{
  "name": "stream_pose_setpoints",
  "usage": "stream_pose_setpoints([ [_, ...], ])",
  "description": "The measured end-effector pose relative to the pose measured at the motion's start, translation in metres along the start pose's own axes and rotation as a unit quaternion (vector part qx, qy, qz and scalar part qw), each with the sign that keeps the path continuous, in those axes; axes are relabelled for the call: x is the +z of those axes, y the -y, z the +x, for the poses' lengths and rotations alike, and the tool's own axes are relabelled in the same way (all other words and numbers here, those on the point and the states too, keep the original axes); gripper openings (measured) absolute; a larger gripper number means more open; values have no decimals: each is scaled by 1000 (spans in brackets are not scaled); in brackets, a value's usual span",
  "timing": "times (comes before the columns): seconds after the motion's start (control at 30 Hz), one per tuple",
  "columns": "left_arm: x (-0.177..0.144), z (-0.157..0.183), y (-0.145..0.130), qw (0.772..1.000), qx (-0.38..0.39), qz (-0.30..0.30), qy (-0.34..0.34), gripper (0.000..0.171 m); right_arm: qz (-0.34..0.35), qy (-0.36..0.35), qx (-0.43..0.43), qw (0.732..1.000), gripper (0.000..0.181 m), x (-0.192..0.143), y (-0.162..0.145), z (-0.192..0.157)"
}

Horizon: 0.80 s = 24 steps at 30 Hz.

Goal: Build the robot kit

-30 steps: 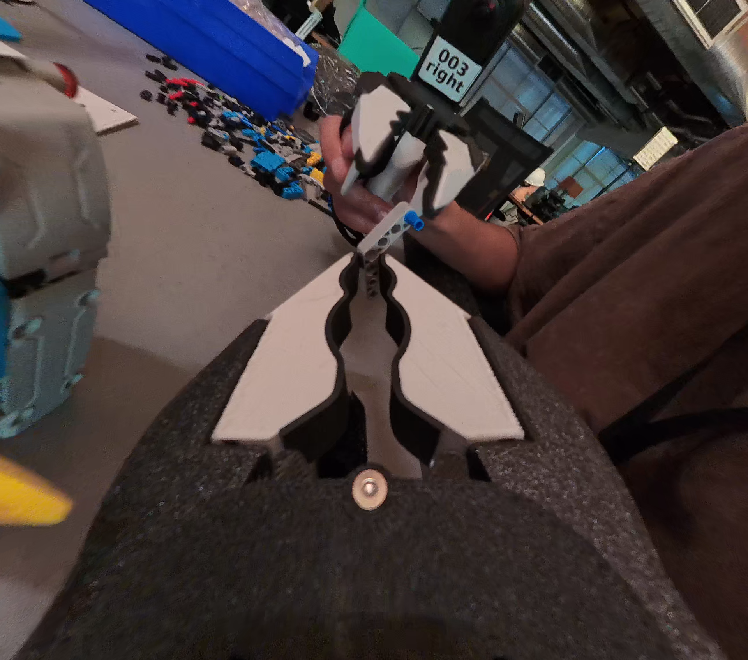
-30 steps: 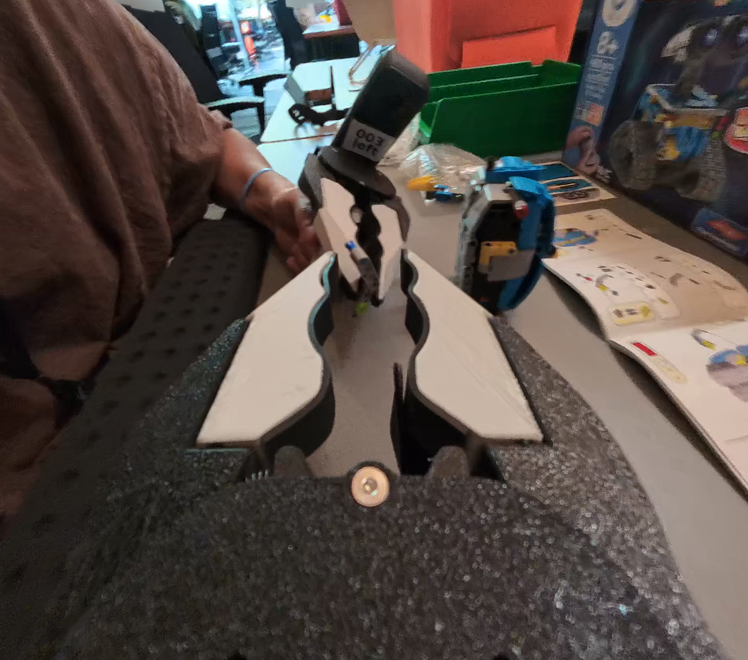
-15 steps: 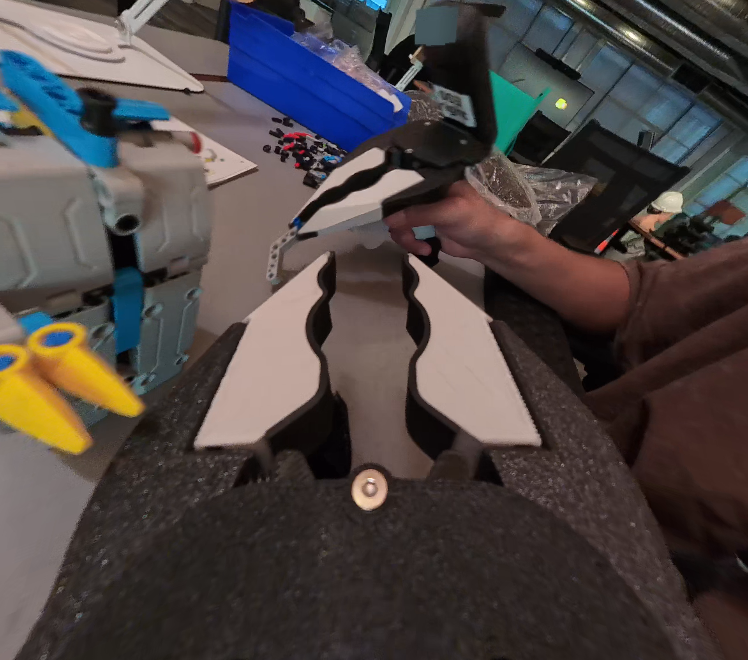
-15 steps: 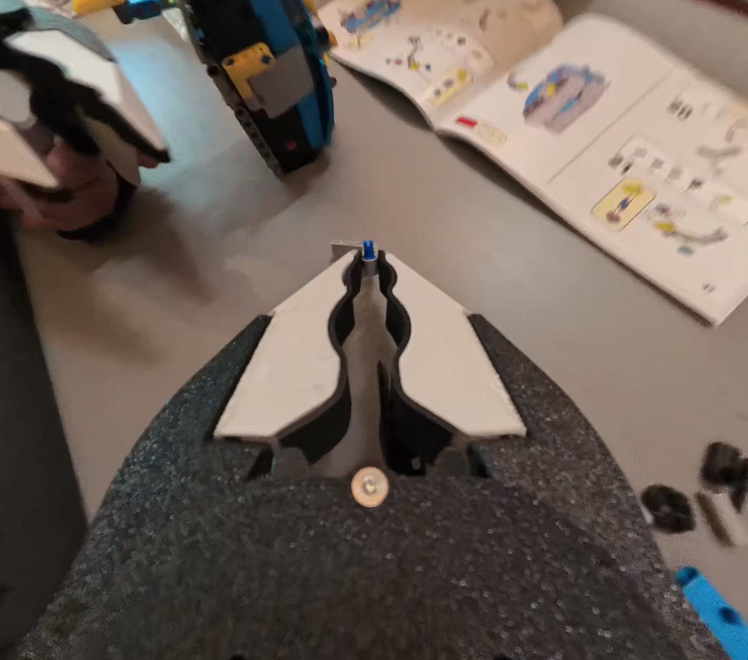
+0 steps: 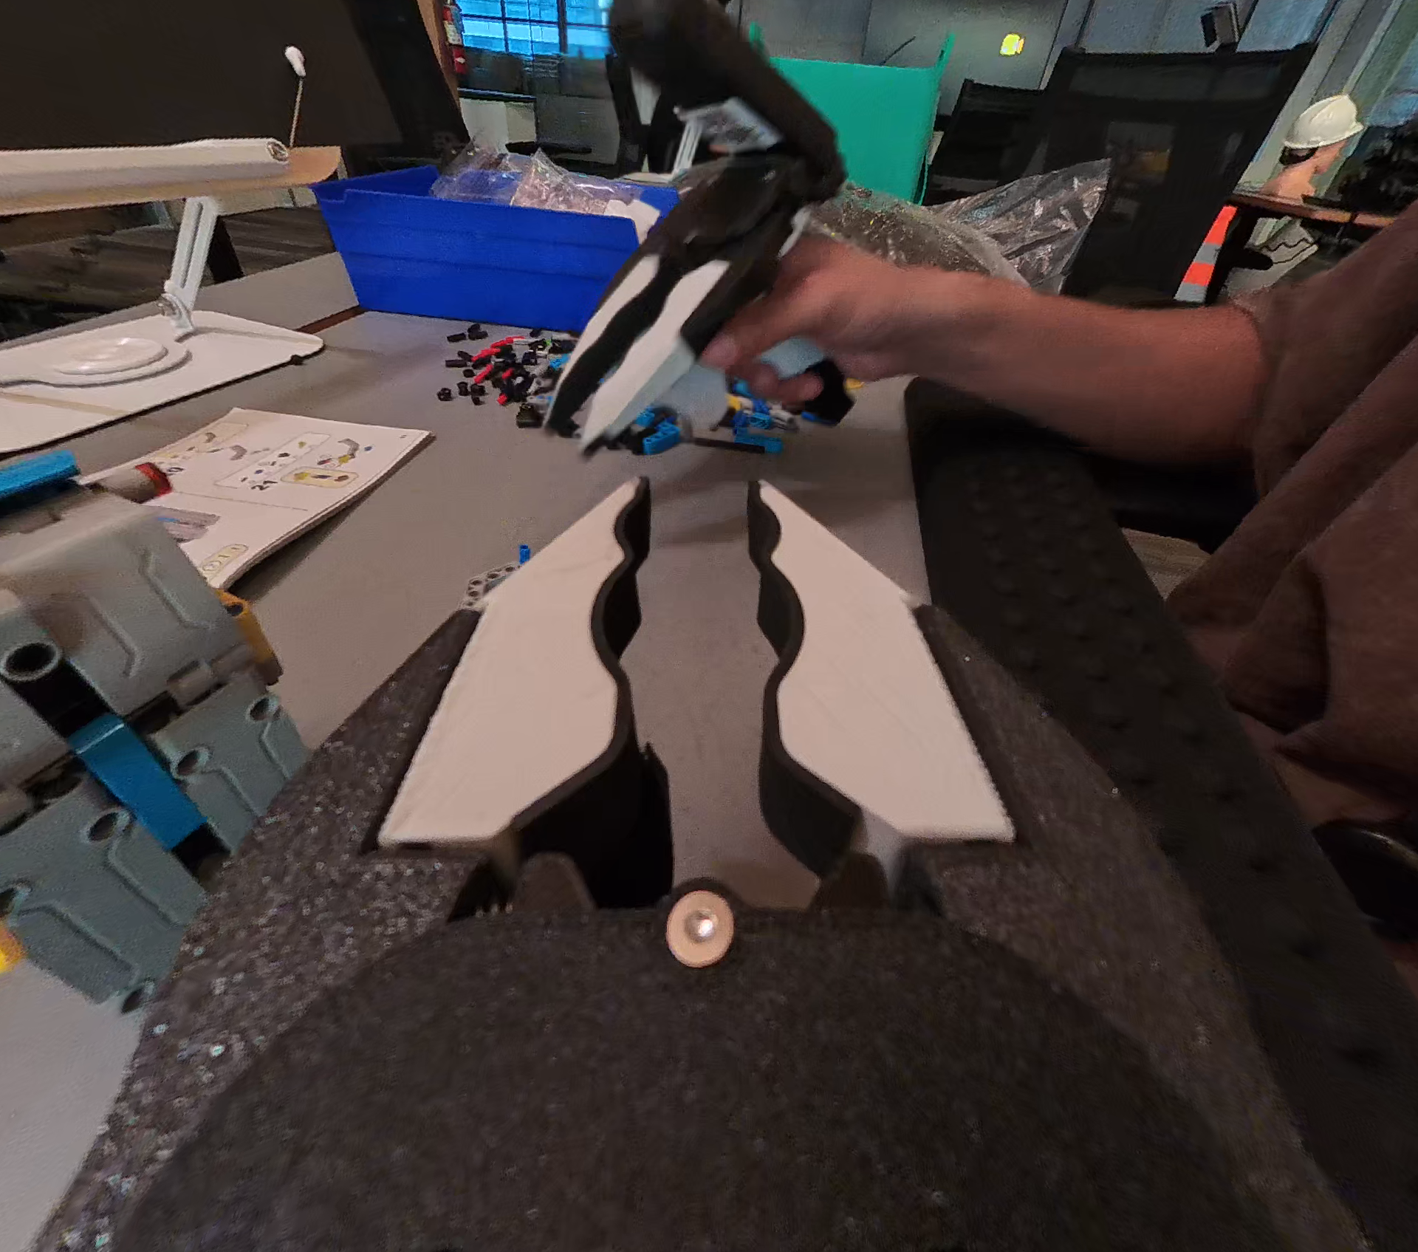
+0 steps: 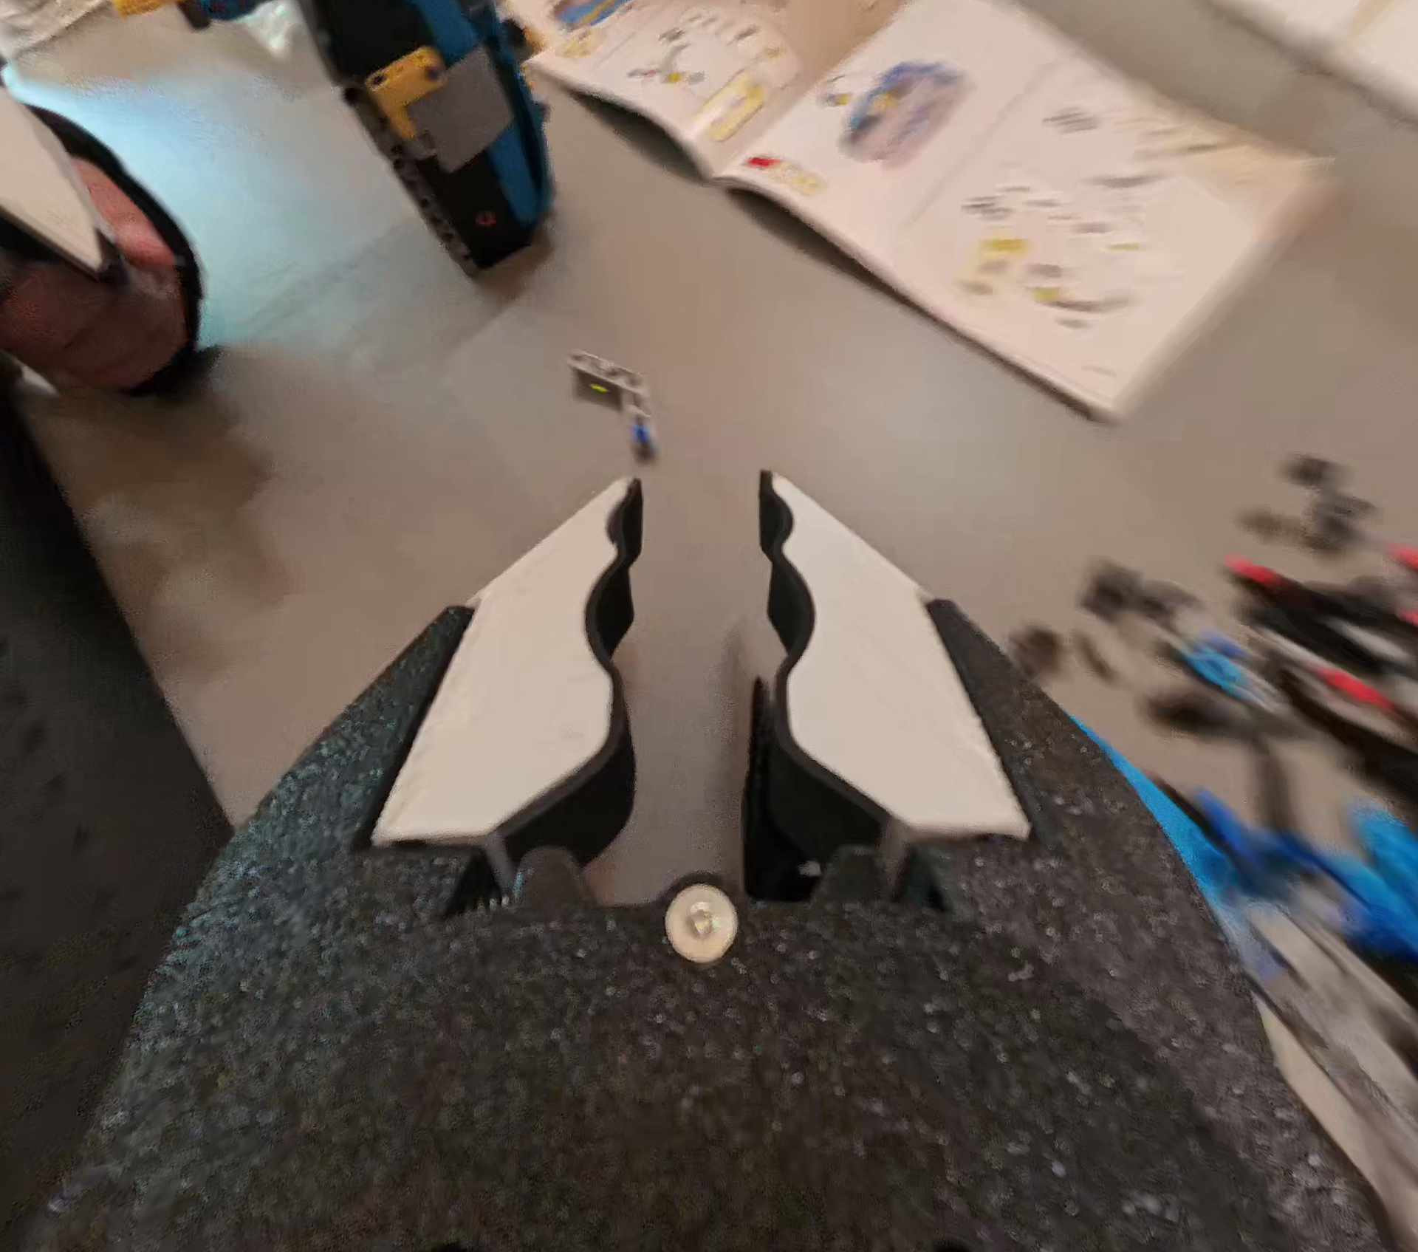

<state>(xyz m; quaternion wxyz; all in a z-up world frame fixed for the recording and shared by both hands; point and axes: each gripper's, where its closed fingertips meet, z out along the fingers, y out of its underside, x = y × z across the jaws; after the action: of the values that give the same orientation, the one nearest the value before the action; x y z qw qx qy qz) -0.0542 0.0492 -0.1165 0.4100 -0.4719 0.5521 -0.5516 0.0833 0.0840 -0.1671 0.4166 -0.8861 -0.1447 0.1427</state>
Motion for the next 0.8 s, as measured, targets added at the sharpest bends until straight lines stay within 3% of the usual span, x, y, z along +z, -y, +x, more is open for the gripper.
stream_pose_setpoints([
  [0.07,-1,0,0,1000,5,1,1,25,35,-86,6,996,27,-58,-9,38],
  [0.17,1,0,-2,1000,-2,-5,-3,24,74,-168,81,980,27,-139,-50,78],
  [0.27,2,-2,-3,1000,-17,-7,-5,24,103,-210,169,957,31,-183,-104,90],
  [0.37,3,-5,-4,999,-33,-12,-9,24,122,-218,207,946,32,-191,-127,77],
  [0.43,4,-5,-5,999,-37,-14,-9,24,96,-240,188,948,33,-188,-132,74],
  [0.8,4,-1,-5,1000,-16,-17,-10,24,52,-260,147,953,25,-176,-126,93],
])
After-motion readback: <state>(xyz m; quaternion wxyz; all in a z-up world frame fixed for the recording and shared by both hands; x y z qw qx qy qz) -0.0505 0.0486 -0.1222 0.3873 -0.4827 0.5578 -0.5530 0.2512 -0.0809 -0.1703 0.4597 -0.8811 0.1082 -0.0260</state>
